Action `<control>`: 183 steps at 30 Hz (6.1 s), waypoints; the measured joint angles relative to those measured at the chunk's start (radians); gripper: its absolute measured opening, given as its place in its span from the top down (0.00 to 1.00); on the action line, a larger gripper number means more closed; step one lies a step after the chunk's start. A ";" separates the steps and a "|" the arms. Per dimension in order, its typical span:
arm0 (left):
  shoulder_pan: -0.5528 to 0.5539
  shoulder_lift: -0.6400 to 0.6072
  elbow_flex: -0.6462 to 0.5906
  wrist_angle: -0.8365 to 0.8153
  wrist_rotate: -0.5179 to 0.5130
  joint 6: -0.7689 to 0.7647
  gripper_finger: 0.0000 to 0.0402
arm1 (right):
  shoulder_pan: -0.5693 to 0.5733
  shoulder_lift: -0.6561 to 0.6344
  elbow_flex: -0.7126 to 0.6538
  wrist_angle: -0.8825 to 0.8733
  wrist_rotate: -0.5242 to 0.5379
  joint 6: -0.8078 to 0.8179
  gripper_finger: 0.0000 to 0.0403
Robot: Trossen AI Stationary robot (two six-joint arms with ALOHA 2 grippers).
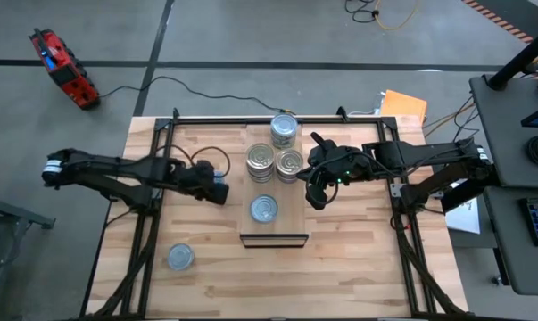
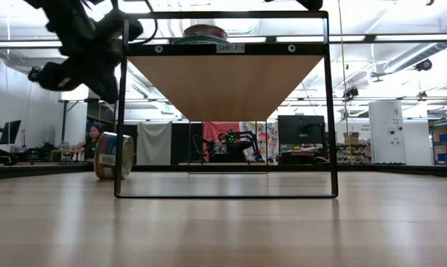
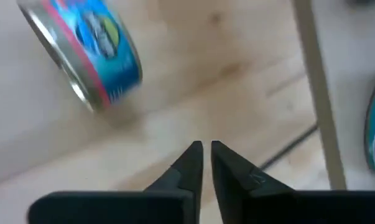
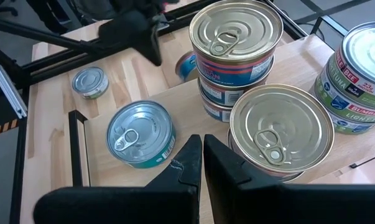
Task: Stack canned seafood by type on shelf
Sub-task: Stack the blue-pink tuna can on top of the blue-pink tuna can on the shelf aligned with the other blue-pink tuna can
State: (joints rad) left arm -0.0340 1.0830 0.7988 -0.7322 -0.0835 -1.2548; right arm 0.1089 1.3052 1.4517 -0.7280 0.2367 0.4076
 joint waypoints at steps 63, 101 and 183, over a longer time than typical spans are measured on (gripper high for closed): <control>0.141 0.369 0.106 -0.162 -0.222 0.042 0.58 | 0.000 0.000 0.000 0.000 -0.008 -0.056 0.98; -0.427 0.462 1.203 -0.469 -0.614 1.092 0.58 | 0.120 -0.006 0.130 0.149 0.001 -0.415 0.75; -0.443 0.648 1.510 -0.778 -0.713 0.896 0.42 | 0.057 0.131 0.075 -0.122 0.584 -0.820 0.54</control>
State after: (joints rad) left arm -0.4767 1.7313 2.3089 -1.5101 -0.7963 -0.3592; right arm 0.1657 1.4364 1.5263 -0.8503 0.8202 -0.4122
